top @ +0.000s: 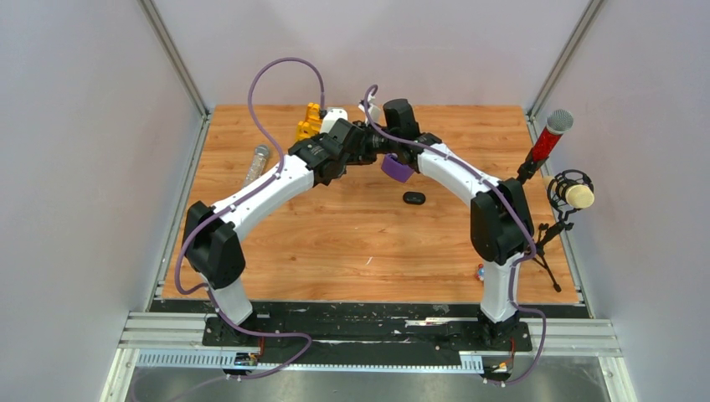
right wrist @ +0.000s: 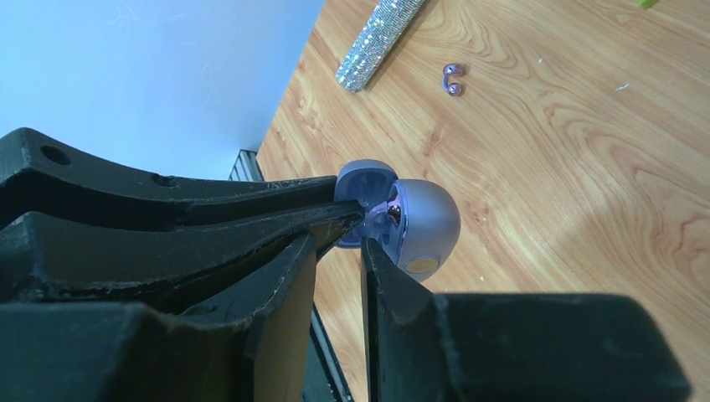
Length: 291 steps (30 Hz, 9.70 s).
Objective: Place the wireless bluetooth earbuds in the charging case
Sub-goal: Insert the right earbud into the right side groove of the charging case, then move the left earbud to the center of the board.
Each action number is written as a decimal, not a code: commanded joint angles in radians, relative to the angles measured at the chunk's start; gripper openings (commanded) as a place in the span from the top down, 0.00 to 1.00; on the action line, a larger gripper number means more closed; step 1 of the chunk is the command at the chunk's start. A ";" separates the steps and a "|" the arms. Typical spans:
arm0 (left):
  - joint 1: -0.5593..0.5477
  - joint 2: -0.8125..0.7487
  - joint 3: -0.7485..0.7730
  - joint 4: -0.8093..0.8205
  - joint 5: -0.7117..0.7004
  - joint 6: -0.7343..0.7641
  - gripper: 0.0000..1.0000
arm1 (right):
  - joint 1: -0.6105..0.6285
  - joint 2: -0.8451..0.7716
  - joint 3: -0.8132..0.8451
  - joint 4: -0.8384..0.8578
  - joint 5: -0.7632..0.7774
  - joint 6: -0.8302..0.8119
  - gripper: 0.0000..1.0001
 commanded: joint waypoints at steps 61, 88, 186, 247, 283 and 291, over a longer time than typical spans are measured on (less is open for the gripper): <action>0.658 -0.853 -0.670 0.384 0.104 0.479 0.90 | 0.310 0.758 0.800 0.054 0.449 -0.723 0.02; 0.658 -0.824 -0.615 0.333 0.067 0.461 0.90 | 0.327 0.769 0.838 -0.053 0.602 -0.661 0.32; 0.646 -0.765 -0.574 0.300 0.178 0.438 0.91 | 0.140 0.034 -0.012 -0.331 -0.007 -0.731 0.84; 0.646 -0.879 -0.651 0.354 0.332 0.432 0.90 | 0.429 -0.473 -0.875 -0.204 0.262 -1.433 0.71; 0.645 -0.873 -0.651 0.355 0.322 0.432 0.90 | 0.239 -0.495 -0.759 -0.241 0.150 -1.502 0.58; 0.646 -0.871 -0.651 0.355 0.327 0.432 0.90 | 0.227 -0.409 -0.719 -0.353 0.113 -1.856 0.35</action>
